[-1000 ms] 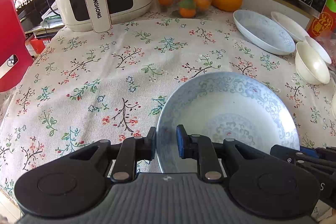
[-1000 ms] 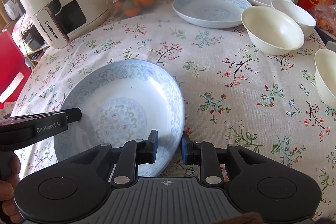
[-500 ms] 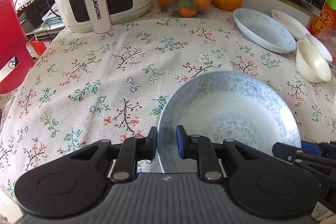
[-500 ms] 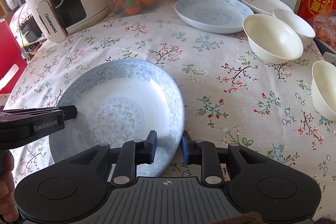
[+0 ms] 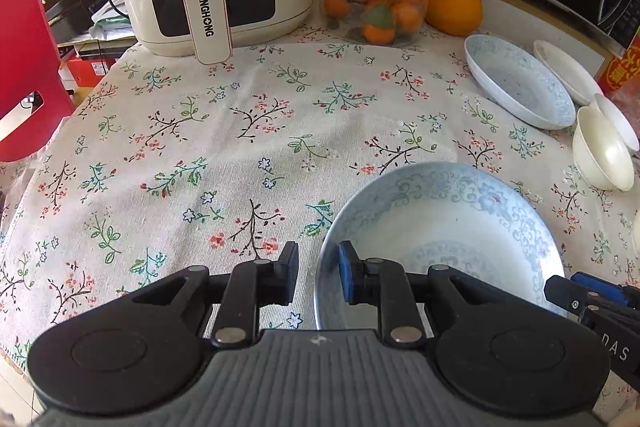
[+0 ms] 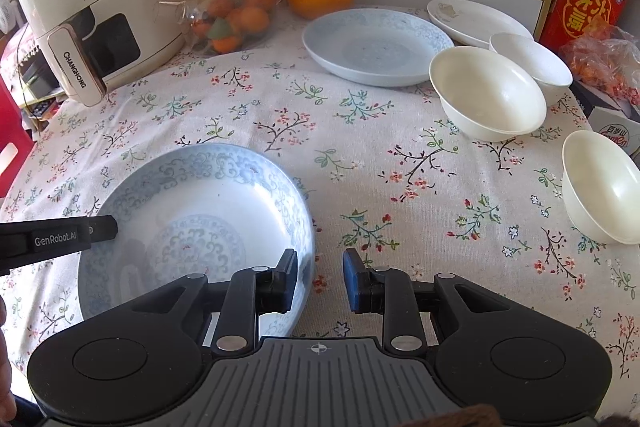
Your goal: Organize plates and bowls
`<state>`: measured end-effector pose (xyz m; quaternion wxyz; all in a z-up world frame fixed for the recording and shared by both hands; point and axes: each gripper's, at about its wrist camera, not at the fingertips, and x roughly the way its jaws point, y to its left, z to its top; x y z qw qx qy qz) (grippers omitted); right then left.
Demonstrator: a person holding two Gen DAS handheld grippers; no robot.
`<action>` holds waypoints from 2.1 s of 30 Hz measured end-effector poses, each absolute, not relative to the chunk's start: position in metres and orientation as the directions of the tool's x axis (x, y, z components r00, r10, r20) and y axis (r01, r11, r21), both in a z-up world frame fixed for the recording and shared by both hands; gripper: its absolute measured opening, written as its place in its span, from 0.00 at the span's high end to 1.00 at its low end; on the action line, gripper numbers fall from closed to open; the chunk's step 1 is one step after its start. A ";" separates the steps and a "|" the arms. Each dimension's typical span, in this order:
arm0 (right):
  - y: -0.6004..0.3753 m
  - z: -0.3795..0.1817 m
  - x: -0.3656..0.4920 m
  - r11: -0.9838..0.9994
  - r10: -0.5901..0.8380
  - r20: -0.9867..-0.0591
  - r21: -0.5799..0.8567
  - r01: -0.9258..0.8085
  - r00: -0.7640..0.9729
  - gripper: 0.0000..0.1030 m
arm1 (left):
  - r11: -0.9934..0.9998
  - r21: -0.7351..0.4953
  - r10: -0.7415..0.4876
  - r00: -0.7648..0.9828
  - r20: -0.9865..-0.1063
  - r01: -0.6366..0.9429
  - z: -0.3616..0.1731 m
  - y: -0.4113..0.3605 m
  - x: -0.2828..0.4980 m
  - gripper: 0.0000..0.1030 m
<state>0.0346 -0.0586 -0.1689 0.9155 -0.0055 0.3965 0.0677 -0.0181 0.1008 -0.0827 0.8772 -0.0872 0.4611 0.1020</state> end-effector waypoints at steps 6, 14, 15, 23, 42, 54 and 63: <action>-0.059 -0.163 0.035 0.993 0.099 -0.714 0.027 -0.114 0.693 0.73 | 0.962 -0.035 0.132 0.578 -0.806 -0.269 -0.074 0.100 -0.013 0.78; -0.075 -0.133 0.037 0.997 0.078 -0.633 0.052 -0.057 0.770 0.62 | 0.959 -0.046 0.145 0.623 -0.769 -0.280 -0.054 0.100 -0.005 0.78; -0.081 -0.127 0.039 0.996 0.082 -0.623 0.075 -0.045 0.778 0.59 | 0.960 -0.042 0.150 0.633 -0.760 -0.278 -0.050 0.099 -0.003 0.78; -0.120 -0.101 0.057 0.982 0.125 -0.596 0.189 -0.013 0.793 0.50 | 0.979 -0.019 0.129 0.681 -0.721 -0.205 -0.036 0.078 0.013 0.77; -0.152 -0.076 0.122 0.990 0.007 -0.570 0.122 0.076 0.822 0.40 | 0.987 0.037 0.139 0.706 -0.694 -0.158 -0.028 0.038 0.086 0.35; -0.183 -0.078 0.164 0.975 0.029 -0.621 0.192 0.116 0.783 0.32 | 0.983 -0.117 -0.002 0.636 -0.772 -0.138 -0.044 0.039 0.140 0.22; -0.182 -0.083 0.215 0.943 0.176 -0.622 0.328 0.050 0.763 0.32 | 0.975 -0.173 -0.044 0.639 -0.768 -0.141 -0.059 0.037 0.174 0.15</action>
